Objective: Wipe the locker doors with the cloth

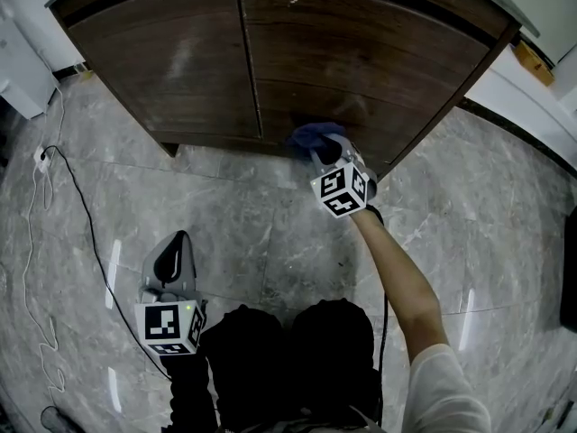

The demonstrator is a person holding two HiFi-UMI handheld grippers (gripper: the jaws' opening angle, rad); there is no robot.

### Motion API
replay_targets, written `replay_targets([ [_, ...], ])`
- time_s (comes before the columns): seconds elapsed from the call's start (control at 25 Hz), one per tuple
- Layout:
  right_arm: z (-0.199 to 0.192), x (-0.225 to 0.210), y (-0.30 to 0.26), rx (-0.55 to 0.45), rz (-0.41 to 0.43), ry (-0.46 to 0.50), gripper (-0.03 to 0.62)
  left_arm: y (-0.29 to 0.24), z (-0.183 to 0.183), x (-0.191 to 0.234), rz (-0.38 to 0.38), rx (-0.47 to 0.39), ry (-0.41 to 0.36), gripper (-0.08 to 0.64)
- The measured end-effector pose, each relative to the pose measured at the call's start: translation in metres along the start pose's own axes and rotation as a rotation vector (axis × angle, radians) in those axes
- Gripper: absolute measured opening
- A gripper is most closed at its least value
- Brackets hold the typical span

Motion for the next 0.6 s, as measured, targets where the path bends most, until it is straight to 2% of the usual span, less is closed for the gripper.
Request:
replay_targets([
  [0.6,0.098,-0.056,0.07,-0.144,-0.127,0.031,0.091,0.013,0.003,0.003,-0.014,-0.025,0.027,0.001],
])
Point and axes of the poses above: the fingertips, and each gripper's own axes: y backward along the fingers, x to its left, z out of its top, the point moved 8 cm from there along y, backward along the fingers, and after that the axes turned 12 degrees about x, right-handed, at the moved point
